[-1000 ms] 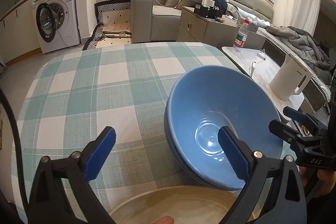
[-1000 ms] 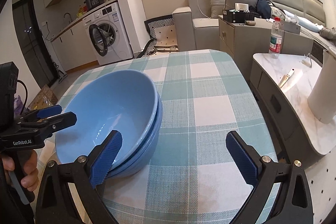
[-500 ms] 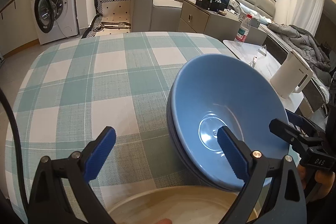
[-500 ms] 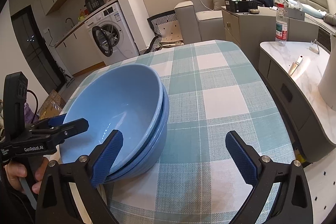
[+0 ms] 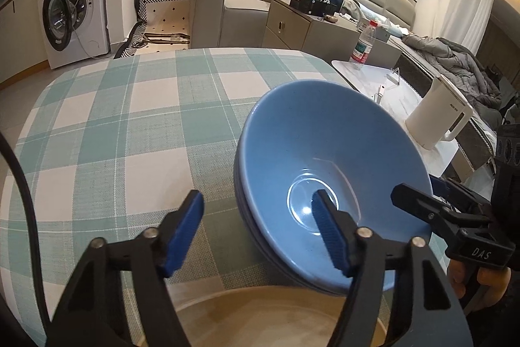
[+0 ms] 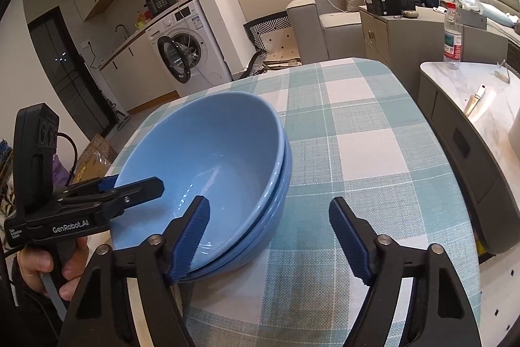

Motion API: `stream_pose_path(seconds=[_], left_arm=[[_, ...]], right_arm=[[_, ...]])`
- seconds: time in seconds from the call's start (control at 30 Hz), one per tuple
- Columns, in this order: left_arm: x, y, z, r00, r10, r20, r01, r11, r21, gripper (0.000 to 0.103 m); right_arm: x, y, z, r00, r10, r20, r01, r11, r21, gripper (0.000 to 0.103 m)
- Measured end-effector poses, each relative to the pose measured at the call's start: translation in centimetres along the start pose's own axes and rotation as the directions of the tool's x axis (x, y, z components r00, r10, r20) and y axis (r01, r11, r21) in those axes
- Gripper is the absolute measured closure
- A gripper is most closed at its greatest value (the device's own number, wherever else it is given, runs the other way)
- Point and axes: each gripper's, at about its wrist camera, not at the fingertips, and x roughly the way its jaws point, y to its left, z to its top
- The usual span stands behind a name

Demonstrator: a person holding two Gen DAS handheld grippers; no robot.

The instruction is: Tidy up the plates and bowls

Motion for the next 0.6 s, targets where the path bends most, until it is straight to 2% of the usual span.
stream_pose_path(seconds=[0.07, 0.13, 0.2, 0.37, 0.6], left_arm=[[0.0, -0.1, -0.1, 1.0, -0.01, -0.002, 0.01, 1.0, 0.001, 0.045], [0.0, -0.3, -0.2, 1.0, -0.023, -0.003, 0.023, 1.0, 0.006, 0.057], [0.0, -0.7, -0.3, 1.0, -0.028, 0.004, 0.028, 0.999, 0.019, 0.063], [-0.1, -0.9, -0.3, 1.0, -0.002, 0.005, 0.002, 1.0, 0.026, 0.066], [0.0, -1.0, -0.4, 1.0, 0.01, -0.001, -0.01, 1.0, 0.027, 0.066]], right_arm=[[0.0, 0.2, 0.0, 1.0, 0.018, -0.003, -0.018, 1.0, -0.002, 0.037], [-0.1, 0.5, 0.0, 1.0, 0.02, -0.002, -0.02, 1.0, -0.012, 0.04], [0.0, 0.9, -0.1, 1.0, 0.021, -0.003, -0.021, 1.0, -0.021, 0.04], [0.0, 2.3, -0.2, 1.0, 0.015, 0.004, -0.015, 0.997, -0.072, 0.04], [0.2, 2.3, -0.2, 1.0, 0.003, 0.008, -0.002, 0.998, -0.07, 0.04]])
